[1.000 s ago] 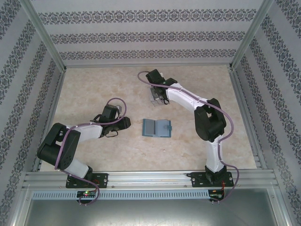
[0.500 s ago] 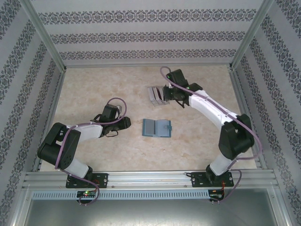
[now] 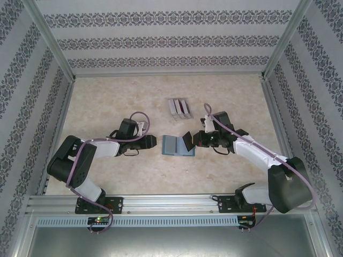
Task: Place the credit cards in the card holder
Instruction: Insert the credit card into the card holder.
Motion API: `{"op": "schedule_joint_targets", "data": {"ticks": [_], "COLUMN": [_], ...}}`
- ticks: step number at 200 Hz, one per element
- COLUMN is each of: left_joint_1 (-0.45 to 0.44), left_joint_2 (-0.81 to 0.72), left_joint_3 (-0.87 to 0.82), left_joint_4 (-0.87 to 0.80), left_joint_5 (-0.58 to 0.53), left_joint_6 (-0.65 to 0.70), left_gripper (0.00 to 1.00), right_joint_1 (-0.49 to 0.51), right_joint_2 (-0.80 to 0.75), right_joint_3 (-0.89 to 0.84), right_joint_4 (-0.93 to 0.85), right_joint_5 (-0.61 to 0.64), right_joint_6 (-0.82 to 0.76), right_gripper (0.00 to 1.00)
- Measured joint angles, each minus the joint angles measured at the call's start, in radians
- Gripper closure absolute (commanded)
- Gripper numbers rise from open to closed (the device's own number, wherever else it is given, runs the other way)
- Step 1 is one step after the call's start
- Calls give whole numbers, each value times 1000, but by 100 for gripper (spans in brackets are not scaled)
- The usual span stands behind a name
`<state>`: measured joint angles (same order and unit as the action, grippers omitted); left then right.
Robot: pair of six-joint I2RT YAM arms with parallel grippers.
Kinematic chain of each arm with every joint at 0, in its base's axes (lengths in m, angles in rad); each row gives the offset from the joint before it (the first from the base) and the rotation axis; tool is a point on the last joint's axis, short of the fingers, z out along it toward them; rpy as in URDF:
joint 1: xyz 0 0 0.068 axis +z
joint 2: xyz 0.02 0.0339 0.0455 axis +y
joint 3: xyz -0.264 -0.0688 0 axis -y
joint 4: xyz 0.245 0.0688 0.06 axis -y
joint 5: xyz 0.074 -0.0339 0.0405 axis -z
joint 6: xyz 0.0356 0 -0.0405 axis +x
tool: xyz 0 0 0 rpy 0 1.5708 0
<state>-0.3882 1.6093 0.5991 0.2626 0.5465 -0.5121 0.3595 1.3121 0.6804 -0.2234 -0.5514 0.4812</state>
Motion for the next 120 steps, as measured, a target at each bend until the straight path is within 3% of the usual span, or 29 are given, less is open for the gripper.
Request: {"op": "schedule_joint_targets", "data": {"ticks": [50, 120], "left_joint_1": [-60, -83], "left_joint_2": [55, 118], "left_joint_3": [51, 110], "left_joint_4": [6, -5], "left_joint_5": [41, 52], "left_joint_6": [24, 43], "left_gripper": [56, 70], "right_joint_1": [-44, -61], "right_joint_2": [145, 293], "right_joint_3": [-26, -21], "right_joint_4": [132, 235], "right_joint_5": [-173, -246], "right_joint_6": [45, 80], "right_gripper": [100, 100]}}
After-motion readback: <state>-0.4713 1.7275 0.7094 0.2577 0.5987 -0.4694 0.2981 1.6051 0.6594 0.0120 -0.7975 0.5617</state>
